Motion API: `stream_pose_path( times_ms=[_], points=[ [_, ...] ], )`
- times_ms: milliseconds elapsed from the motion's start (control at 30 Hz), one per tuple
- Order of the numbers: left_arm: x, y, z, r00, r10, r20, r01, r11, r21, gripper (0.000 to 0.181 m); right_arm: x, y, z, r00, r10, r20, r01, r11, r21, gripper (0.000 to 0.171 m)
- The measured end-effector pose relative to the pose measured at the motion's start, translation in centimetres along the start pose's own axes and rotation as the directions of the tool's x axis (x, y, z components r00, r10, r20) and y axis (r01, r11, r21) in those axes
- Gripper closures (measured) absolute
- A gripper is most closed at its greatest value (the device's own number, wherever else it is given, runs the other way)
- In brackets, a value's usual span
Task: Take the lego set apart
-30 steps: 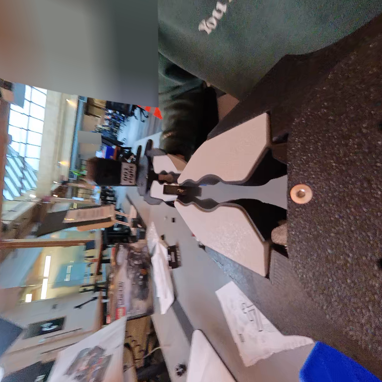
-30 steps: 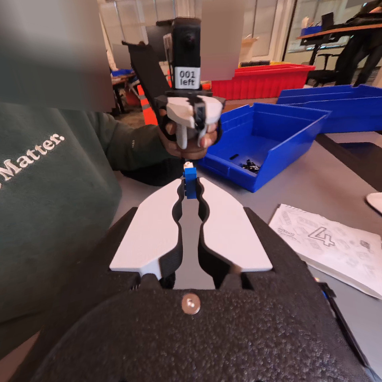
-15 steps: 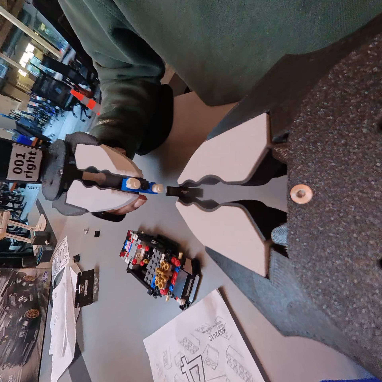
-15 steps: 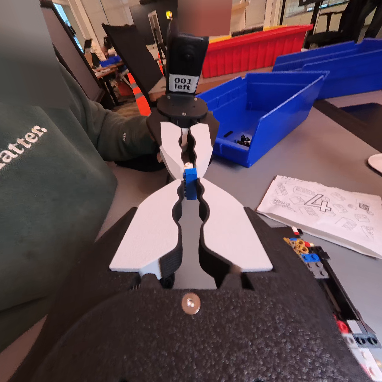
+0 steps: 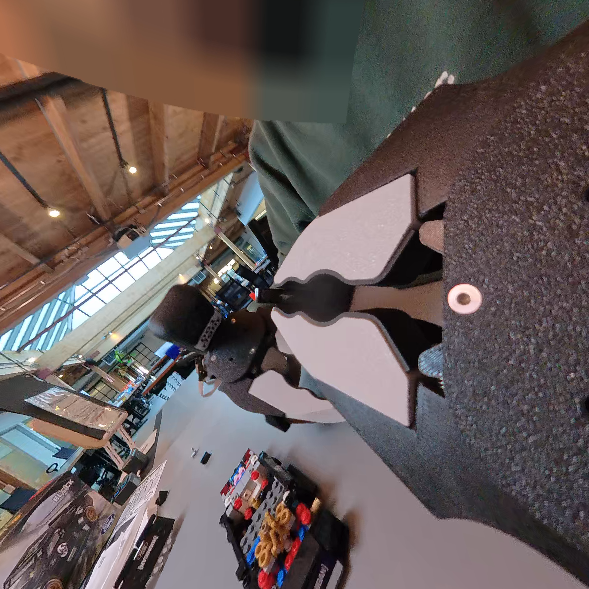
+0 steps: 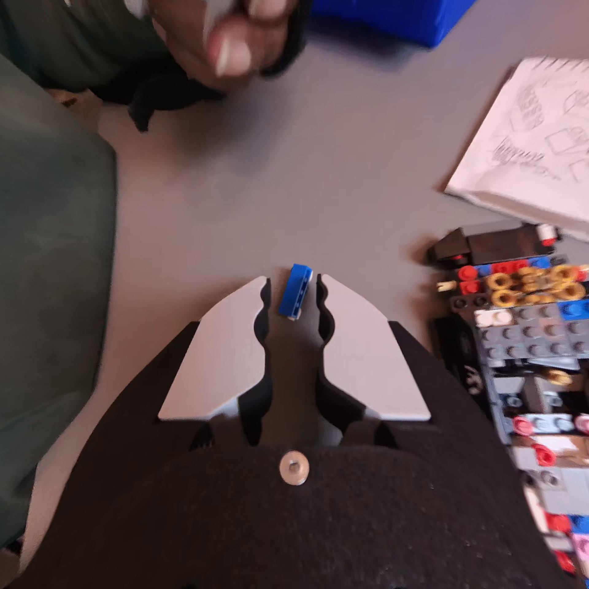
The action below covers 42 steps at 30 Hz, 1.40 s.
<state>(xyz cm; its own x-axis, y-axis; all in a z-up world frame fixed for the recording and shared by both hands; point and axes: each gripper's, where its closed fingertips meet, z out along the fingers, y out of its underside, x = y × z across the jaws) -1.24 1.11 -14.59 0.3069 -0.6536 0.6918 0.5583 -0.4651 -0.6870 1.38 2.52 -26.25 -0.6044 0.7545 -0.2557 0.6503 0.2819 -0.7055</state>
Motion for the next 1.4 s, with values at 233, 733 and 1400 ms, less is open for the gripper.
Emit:
stream_pose_path(
  times_ms=[233, 733, 1400],
  points=[
    [0.2, -0.5, 0.3, 0.980, -0.167, -0.106, 0.176, 0.981, 0.077, 0.172, -2.3, -10.0, -6.4, 0.888, -0.266, -0.376, 0.418, 0.808, 0.415, 0.143],
    [-0.4, -0.5, 0.4, 0.965, -0.244, -0.099, 0.254, 0.962, 0.102, 0.173, -2.8, -10.0, -4.9, 0.811, -0.355, -0.465, 0.527, 0.788, 0.317, 0.163],
    [-2.5, 0.2, -1.2, 0.986, -0.006, 0.164, 0.013, 0.999, -0.044, 0.172, 2.5, 2.5, -0.5, 0.959, -0.229, -0.166, 0.207, 0.969, -0.137, 0.153]
  ],
)
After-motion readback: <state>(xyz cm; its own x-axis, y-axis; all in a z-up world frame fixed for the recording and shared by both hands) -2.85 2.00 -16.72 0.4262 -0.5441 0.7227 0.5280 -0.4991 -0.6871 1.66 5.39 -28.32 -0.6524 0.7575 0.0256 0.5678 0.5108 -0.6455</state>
